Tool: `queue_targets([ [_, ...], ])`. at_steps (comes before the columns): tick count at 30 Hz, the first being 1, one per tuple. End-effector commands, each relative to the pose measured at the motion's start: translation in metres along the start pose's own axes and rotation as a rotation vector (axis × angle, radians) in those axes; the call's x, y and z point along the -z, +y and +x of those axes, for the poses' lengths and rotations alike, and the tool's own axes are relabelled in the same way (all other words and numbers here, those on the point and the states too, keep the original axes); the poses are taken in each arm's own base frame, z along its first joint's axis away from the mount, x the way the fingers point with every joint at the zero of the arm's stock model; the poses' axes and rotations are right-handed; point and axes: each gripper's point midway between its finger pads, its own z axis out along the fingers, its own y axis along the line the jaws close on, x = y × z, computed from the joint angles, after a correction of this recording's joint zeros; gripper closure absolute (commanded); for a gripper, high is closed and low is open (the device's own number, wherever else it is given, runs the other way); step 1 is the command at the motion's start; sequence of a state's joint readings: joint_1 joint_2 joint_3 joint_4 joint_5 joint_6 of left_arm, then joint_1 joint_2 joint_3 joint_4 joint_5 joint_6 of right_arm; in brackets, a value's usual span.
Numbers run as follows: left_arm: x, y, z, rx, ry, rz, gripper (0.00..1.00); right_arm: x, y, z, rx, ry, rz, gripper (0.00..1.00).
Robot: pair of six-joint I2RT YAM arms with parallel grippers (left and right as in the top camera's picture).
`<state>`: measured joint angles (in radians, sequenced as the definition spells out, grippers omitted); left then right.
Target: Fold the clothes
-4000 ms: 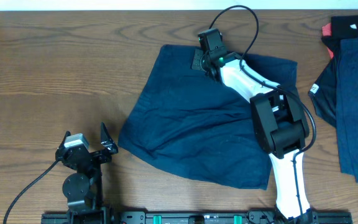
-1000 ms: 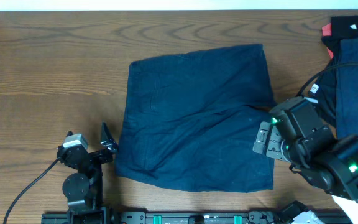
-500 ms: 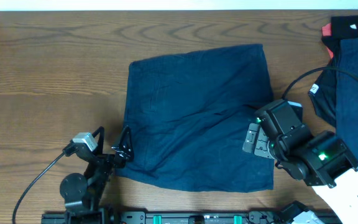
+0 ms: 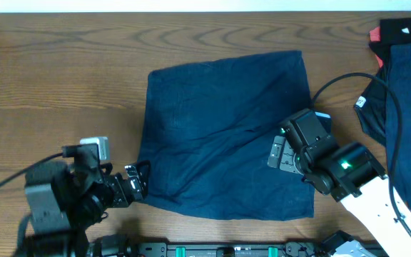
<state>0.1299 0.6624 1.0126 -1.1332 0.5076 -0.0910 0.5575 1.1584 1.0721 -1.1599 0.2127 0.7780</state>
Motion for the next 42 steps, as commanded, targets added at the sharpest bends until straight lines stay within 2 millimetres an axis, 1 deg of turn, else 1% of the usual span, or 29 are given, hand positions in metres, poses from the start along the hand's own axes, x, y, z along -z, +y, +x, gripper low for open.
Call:
queue_targets([
  [1,-0.006,0.003,0.006,0.046,0.108,-0.01,0.02,-0.006,-0.001,0.002,-0.018,0.021,0.012,0.01],
  [2,-0.008,0.005,0.013,0.078,0.153,-0.017,0.02,-0.007,-0.002,0.001,-0.033,0.024,0.016,0.01],
  [3,-0.011,0.007,0.015,0.09,0.177,-0.021,0.02,-0.007,-0.005,0.0,-0.063,0.026,0.023,0.01],
  [6,-0.017,0.012,0.018,0.089,0.224,-0.039,0.02,-0.009,-0.014,-0.006,-0.131,0.027,0.035,0.01],
  [10,-0.017,0.03,0.033,0.108,0.309,-0.134,0.02,-0.012,-0.03,-0.015,-0.204,0.027,0.057,0.01],
  [13,-0.017,0.034,0.043,0.164,0.375,-0.166,0.02,-0.013,-0.042,-0.021,-0.244,0.021,0.075,0.01],
  [17,-0.023,0.046,0.048,0.244,0.442,-0.237,0.02,-0.014,-0.052,-0.027,-0.289,0.016,0.089,0.01],
  [23,-0.045,0.057,0.055,0.338,0.59,-0.288,0.02,-0.014,-0.054,-0.028,-0.301,0.016,0.087,0.01],
  [24,-0.048,0.061,0.056,0.357,0.605,-0.317,0.02,-0.014,-0.054,-0.028,-0.301,0.017,0.087,0.01],
  [27,-0.052,0.084,0.057,0.417,0.612,-0.495,0.02,-0.014,-0.054,-0.028,-0.301,0.017,0.087,0.01],
  [29,-0.054,0.089,0.059,0.441,0.614,-0.549,0.02,-0.014,-0.053,-0.028,-0.301,0.019,0.085,0.01],
  [31,-0.057,0.087,0.065,0.455,0.627,-0.551,0.02,-0.014,-0.053,-0.028,-0.301,0.019,0.084,0.01],
  [34,-0.064,0.086,0.077,0.424,0.656,-0.549,0.02,-0.014,-0.053,-0.027,-0.301,0.019,0.084,0.01],
  [38,-0.081,0.094,0.096,0.451,0.663,-0.561,0.02,-0.014,-0.053,-0.028,-0.299,0.017,0.083,0.01],
  [42,-0.098,0.096,0.115,0.477,0.688,-0.517,0.02,-0.014,-0.053,-0.028,-0.257,0.02,0.084,0.01],
])
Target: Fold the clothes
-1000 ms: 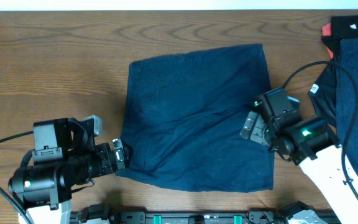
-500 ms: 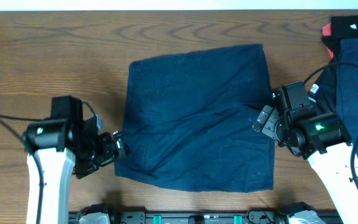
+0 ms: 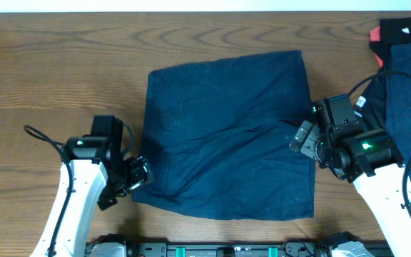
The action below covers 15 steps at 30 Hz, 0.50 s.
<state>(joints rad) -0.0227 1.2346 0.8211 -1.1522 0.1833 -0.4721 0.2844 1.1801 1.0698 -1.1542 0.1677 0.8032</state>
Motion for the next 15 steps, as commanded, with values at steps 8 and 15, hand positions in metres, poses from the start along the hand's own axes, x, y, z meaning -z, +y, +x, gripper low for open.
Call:
queue_targets([
  [8,-0.036,-0.001,0.006,0.002,0.076,0.007,0.02,-0.001,-0.003,0.004,0.024,0.023,0.004,0.01],
  [15,-0.05,-0.002,-0.001,0.006,0.108,-0.014,0.02,-0.001,-0.002,0.006,0.031,0.032,0.001,0.01],
])
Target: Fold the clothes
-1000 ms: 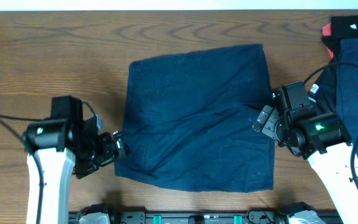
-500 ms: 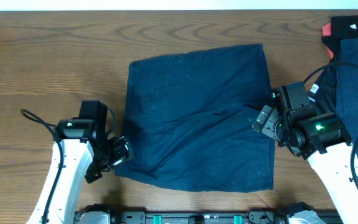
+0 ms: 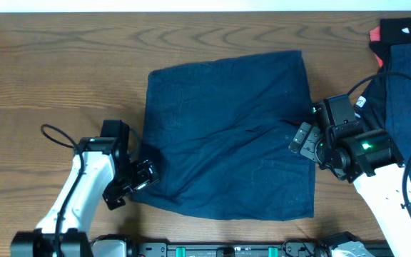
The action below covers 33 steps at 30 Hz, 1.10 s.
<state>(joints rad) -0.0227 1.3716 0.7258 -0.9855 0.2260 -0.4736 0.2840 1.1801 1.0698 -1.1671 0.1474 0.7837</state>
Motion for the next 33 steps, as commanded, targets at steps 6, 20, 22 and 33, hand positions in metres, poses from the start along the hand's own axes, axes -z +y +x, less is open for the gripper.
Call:
queue_targets([
  [6,-0.022,0.004,0.002,0.001,0.06,-0.032,0.02,-0.001,-0.003,0.002,0.01,0.012,0.009,0.01],
  [20,-0.035,-0.001,-0.013,-0.009,-0.009,0.002,0.02,-0.007,-0.019,0.013,-0.008,0.115,0.043,0.01],
  [22,-0.035,-0.003,-0.016,-0.011,-0.023,0.011,0.02,-0.012,-0.022,0.012,-0.021,0.152,0.033,0.01],
  [33,-0.043,-0.001,-0.016,0.047,-0.032,0.018,0.02,-0.025,-0.036,0.025,-0.069,0.245,0.047,0.01],
])
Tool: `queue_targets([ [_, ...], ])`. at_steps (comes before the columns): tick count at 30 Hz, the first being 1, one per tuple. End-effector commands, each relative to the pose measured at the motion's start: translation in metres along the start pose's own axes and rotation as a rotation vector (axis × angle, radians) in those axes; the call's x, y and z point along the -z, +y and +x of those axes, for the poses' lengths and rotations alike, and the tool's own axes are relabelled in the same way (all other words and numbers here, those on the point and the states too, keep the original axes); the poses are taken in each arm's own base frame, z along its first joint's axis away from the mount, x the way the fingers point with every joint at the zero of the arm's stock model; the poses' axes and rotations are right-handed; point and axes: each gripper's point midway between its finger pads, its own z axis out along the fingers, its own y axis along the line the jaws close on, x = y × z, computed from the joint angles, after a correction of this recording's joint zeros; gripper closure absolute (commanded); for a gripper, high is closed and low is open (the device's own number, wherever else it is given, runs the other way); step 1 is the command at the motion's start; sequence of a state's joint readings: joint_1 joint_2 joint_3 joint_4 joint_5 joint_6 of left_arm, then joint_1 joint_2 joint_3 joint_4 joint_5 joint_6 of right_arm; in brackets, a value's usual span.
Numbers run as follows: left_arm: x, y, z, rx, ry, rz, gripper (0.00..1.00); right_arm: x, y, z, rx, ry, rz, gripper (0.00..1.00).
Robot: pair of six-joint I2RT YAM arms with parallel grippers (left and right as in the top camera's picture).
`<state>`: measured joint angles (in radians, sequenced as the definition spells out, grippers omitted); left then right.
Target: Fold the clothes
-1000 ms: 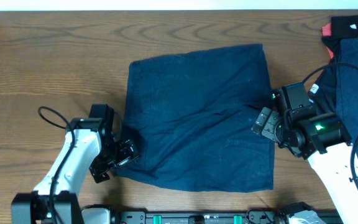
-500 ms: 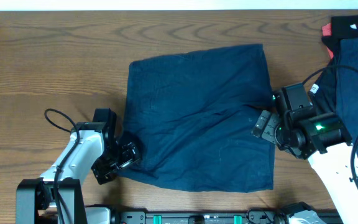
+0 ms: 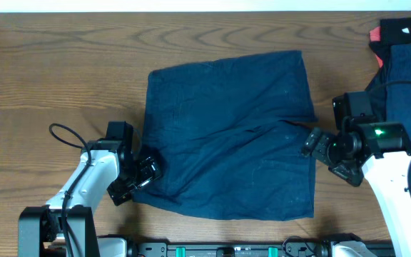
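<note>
A dark navy garment (image 3: 227, 135) lies flat in the middle of the table in the overhead view, with a crease running across its middle. My left gripper (image 3: 148, 172) sits at the garment's lower left edge, its fingers spread and touching the cloth's border. My right gripper (image 3: 312, 143) is at the garment's right edge, about halfway down. Whether its fingers hold cloth does not show from above.
A pile of dark clothes (image 3: 409, 78) with a red piece (image 3: 374, 36) and a white label lies at the right table edge, behind the right arm. Bare wooden table (image 3: 63, 78) stretches to the left and behind the garment.
The right gripper has moved a little to the right, to the garment's right border. The left gripper has shifted slightly right onto the lower left edge. The garment lies much as before.
At first the left gripper was low near the garment's bottom left corner and the right gripper rested over the cloth's right part. Both then stood at mid-height beside the garment's edges. Now each is at its own side edge; the garment's outline is nearly unchanged.
</note>
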<state>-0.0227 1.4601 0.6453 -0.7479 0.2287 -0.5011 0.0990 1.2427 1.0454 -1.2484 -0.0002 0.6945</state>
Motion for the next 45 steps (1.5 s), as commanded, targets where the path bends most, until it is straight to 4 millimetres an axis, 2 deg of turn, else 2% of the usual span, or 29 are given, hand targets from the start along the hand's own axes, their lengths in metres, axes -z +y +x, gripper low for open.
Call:
queue_targets([
  [1,-0.01,0.008,0.009,0.032,0.024,-0.022,0.02,-0.012,-0.008,0.012,0.009,0.053,0.019,0.01],
  [5,-0.011,0.008,0.009,0.031,0.023,-0.021,0.02,-0.031,-0.019,0.029,-0.023,0.109,0.055,0.01],
  [13,-0.011,0.007,0.007,0.029,0.016,-0.017,0.02,-0.055,-0.043,0.06,-0.107,0.208,0.138,0.01],
  [23,-0.011,0.004,0.003,0.026,0.001,-0.006,0.02,-0.076,-0.05,0.098,-0.107,0.333,0.143,0.01],
  [30,-0.011,0.004,0.002,0.025,-0.004,-0.003,0.02,-0.095,-0.049,0.105,-0.128,0.333,0.114,0.03],
  [36,-0.011,0.004,0.002,0.025,-0.004,-0.003,0.02,-0.104,-0.056,0.112,-0.156,0.338,0.13,0.07],
  [45,-0.011,0.004,0.002,0.025,-0.004,-0.003,0.02,-0.11,-0.055,0.116,-0.156,0.345,0.115,0.26],
])
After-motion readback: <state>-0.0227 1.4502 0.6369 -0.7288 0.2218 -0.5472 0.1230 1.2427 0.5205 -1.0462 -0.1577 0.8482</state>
